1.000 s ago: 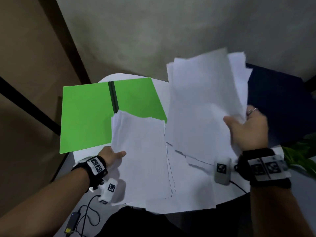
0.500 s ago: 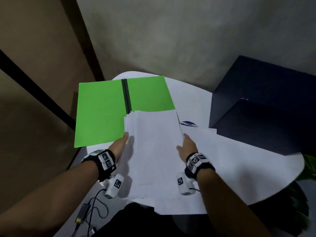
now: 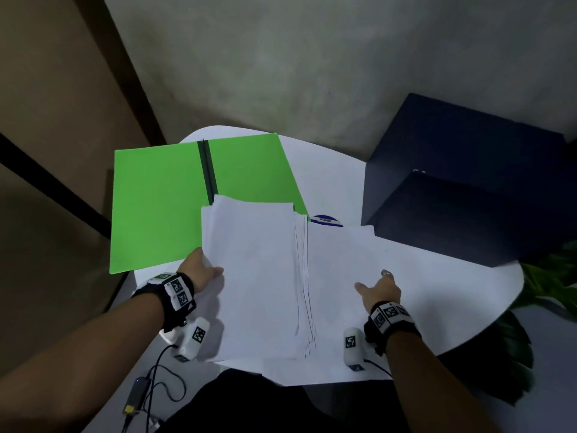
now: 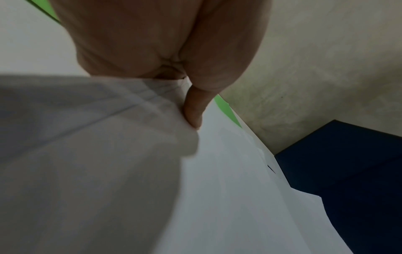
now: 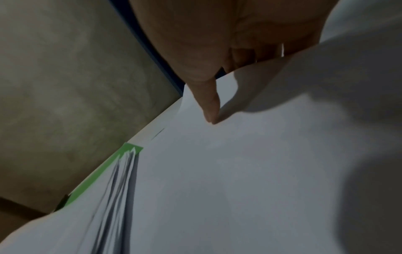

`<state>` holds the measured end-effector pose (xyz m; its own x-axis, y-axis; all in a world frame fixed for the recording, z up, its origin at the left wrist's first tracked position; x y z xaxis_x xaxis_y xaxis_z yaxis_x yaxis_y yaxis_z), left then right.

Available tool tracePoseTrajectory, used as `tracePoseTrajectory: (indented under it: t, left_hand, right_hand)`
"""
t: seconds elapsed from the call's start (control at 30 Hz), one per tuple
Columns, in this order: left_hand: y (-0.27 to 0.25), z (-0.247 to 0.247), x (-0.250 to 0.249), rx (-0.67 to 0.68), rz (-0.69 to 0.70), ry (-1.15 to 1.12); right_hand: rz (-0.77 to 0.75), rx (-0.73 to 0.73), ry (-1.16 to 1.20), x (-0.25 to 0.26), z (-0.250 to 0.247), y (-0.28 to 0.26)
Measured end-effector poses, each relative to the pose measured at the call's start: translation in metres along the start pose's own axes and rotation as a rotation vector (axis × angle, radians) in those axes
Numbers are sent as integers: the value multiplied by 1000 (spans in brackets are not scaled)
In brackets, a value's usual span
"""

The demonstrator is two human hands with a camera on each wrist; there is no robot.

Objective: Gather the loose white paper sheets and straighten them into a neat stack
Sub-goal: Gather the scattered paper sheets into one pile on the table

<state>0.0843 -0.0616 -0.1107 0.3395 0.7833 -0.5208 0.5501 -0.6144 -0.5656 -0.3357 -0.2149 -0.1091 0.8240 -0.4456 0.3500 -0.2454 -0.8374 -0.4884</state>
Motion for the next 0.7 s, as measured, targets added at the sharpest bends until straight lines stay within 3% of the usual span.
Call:
tracePoseTrajectory:
  t: [0.37, 0.5, 0.63, 0.7]
  left_hand:
    - [4, 0, 6, -4, -18, -32]
    - [5, -3, 9, -13, -16, -43]
    - [6, -5, 12, -10, -17, -53]
    - [7, -4, 13, -8, -19, -44]
  right_hand:
    - [49, 49, 71, 2, -1, -13]
    - [-134, -59, 95, 36, -41, -36]
    - [-417, -255, 162, 89, -127, -70]
    - [-508, -316, 314, 106, -167, -89]
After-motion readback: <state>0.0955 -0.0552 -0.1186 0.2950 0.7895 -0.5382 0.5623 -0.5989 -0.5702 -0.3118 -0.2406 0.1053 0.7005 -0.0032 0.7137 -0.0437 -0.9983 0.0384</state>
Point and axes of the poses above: each hand's wrist, its own y-axis towards the middle knuckle, its own z-axis out of the palm, x = y × z, the point moved 8 cm from there along y, towards the middle knuckle, and after that the axes turned 4 degrees about -y, right-handed, at the moved point
